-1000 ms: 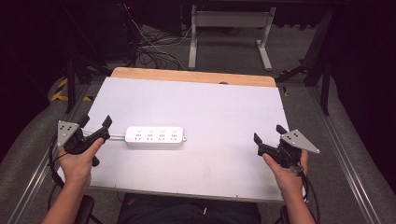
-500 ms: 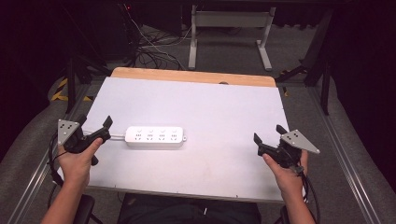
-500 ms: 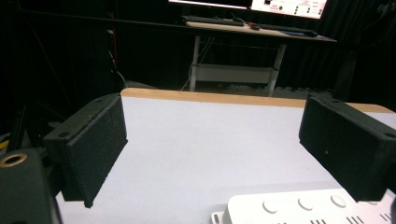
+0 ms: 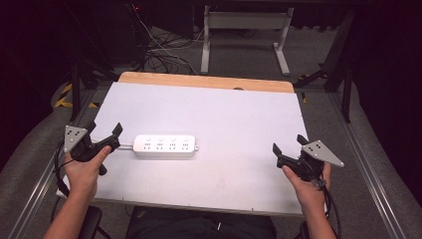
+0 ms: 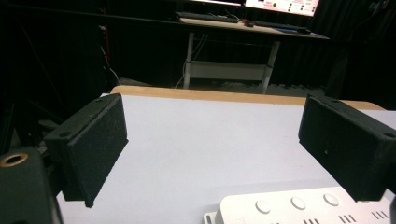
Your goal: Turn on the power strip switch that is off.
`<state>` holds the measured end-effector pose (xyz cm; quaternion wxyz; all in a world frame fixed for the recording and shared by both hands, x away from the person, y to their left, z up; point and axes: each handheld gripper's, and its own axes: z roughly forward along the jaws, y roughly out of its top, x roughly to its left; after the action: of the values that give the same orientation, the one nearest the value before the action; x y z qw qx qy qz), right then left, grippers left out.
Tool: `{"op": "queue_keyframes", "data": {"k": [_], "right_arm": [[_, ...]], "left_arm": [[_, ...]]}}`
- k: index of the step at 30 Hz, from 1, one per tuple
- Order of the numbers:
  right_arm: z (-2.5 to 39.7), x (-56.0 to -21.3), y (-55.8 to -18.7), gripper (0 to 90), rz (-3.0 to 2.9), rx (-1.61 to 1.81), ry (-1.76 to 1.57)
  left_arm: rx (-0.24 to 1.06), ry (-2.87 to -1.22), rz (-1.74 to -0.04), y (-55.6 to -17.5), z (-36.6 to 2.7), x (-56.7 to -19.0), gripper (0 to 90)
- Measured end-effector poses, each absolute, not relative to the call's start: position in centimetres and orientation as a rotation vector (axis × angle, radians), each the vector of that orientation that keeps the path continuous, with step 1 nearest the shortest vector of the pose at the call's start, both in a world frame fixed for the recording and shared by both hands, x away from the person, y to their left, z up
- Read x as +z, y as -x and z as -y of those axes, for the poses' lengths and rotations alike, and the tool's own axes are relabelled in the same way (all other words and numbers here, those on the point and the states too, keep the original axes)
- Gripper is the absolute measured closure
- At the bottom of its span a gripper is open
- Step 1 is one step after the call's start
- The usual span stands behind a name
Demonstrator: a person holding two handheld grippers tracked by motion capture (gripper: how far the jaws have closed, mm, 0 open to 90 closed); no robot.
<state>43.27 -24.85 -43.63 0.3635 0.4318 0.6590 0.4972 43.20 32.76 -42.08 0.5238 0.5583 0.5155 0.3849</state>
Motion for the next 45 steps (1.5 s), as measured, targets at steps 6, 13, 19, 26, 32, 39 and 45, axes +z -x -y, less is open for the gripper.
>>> {"op": "queue_keyframes", "data": {"k": [6,13,19,26,32,39,45], "right_arm": [[24.55,-43.51,-43.24,12.6,-1.695,1.278,-1.110],[24.57,-43.52,-43.25,12.6,-1.696,1.283,-1.107],[24.47,-43.51,-43.37,12.6,-1.705,1.285,-1.103],[24.49,-43.52,-43.40,12.6,-1.705,1.284,-1.105],[24.40,-43.54,-43.48,12.6,-1.707,1.289,-1.098],[24.48,-43.55,-43.56,12.6,-1.705,1.290,-1.103],[24.41,-43.70,-43.98,12.6,-1.719,1.294,-1.099]], "left_arm": [[0.917,-1.331,-1.237,-42.87,-33.12,-42.02,9.1],[0.919,-1.333,-1.245,-42.89,-33.15,-42.08,9.3],[0.911,-1.333,-1.249,-42.86,-33.23,-42.14,9.6],[0.910,-1.341,-1.244,-42.86,-33.24,-42.17,9.9],[0.899,-1.342,-1.246,-42.90,-33.19,-42.21,10.1],[0.894,-1.351,-1.244,-42.92,-33.23,-42.27,10.1],[0.900,-1.355,-1.253,-42.78,-33.38,-42.29,10.1]]}}
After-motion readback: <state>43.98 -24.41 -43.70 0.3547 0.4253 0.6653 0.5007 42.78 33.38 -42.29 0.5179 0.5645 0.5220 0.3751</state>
